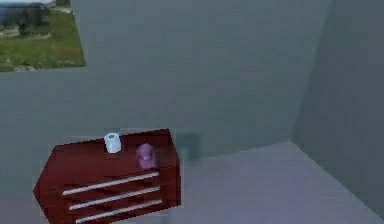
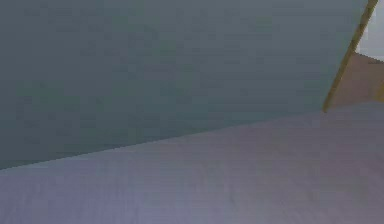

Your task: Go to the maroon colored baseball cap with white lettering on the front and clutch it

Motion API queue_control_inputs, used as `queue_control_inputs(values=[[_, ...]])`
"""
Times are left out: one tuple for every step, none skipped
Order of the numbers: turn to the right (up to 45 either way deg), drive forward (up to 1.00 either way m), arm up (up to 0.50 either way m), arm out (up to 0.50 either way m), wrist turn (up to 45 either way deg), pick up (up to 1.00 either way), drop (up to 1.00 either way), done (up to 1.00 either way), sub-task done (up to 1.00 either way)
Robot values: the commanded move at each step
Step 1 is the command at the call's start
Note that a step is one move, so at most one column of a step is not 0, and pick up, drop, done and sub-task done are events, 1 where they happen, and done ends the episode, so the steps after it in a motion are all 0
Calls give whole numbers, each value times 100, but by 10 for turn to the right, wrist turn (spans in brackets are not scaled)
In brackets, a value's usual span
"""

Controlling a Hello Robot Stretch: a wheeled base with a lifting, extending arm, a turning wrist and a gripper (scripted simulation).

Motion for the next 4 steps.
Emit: queue_control_inputs(values=[[0, 25, 0, 0, 0, 0, 0, 0, 0], [-450, 0, 0, 0, 0, 0, 0, 0, 0], [-450, 0, 0, 0, 0, 0, 0, 0, 0], [-180, 0, 0, 0, 0, 0, 0, 0, 0]])
